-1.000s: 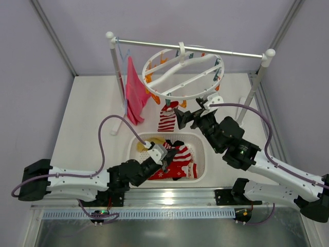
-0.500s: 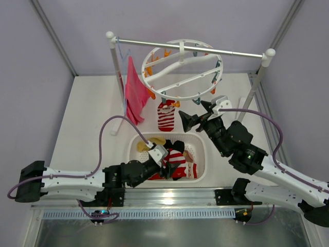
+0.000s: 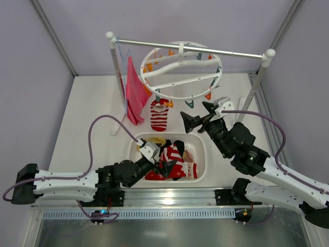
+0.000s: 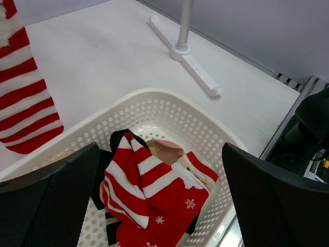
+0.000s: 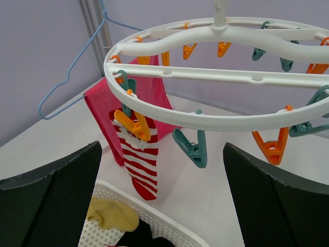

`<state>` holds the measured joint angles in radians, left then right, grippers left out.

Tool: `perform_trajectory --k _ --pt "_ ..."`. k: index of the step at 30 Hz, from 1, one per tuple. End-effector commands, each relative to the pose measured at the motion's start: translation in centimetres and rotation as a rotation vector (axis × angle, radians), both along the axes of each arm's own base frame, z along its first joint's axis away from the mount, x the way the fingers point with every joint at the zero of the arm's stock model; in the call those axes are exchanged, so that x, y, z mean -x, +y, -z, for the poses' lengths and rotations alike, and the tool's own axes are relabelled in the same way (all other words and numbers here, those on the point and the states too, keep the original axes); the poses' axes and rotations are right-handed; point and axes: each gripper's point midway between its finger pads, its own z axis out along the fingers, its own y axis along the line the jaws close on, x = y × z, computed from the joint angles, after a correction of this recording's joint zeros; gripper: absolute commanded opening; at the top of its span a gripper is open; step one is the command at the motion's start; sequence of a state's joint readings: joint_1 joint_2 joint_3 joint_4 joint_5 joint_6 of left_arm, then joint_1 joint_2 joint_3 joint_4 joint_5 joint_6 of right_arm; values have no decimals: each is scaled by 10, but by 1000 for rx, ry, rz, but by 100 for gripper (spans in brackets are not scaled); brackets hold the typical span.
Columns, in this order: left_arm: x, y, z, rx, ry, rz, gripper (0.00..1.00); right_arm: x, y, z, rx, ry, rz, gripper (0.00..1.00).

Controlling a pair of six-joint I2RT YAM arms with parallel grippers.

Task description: Remove the socks clipped to the hanger

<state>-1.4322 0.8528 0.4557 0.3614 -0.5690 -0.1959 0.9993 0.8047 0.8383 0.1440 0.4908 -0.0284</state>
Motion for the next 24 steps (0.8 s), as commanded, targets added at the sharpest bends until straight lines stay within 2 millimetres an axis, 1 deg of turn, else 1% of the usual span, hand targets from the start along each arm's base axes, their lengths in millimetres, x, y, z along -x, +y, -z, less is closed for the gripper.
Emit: perform_trajectory --k 1,5,6,7,9,11,12,15,16,17,18,20,22,23,24 --pt "-9 11 -7 3 -32 -66 100 4 -7 -12 -42 -26 2 100" --pt "-27 31 -16 15 -91 -197 100 6 -13 -12 -45 -33 12 100" --pt "-35 42 -22 60 -102 -251 99 6 -15 -12 -45 -34 16 100" --pt "-38 45 -25 70 -114 -253 100 7 -18 -14 -51 -42 20 100" --pt "-44 48 -31 100 -118 -231 99 8 -20 -12 -50 -44 22 100" --pt "-47 55 -42 143 -134 -220 100 11 -25 -16 -64 -58 24 100" --pt "-57 62 -45 149 -144 -241 99 12 -26 -14 -63 -59 25 100" --pt "-69 61 -48 165 -143 -213 100 15 -31 -16 -75 -69 22 100" --pt "-79 62 -48 168 -142 -188 100 16 -31 -15 -77 -71 19 99" --pt "-86 55 -42 166 -105 -172 99 17 -34 -17 -84 -76 19 100" --pt "-94 55 -43 177 -101 -173 100 17 -35 -16 -87 -76 20 100" --pt "-112 49 -35 143 -88 -172 100 19 -36 -17 -87 -81 18 100" --pt "-119 41 -34 134 -99 -160 100 20 -40 -17 -95 -85 21 100" --pt "-121 36 -41 138 -110 -142 100 21 -40 -17 -98 -87 18 100" --pt "-126 30 -33 111 -106 -138 100 23 -42 -18 -104 -91 18 100"
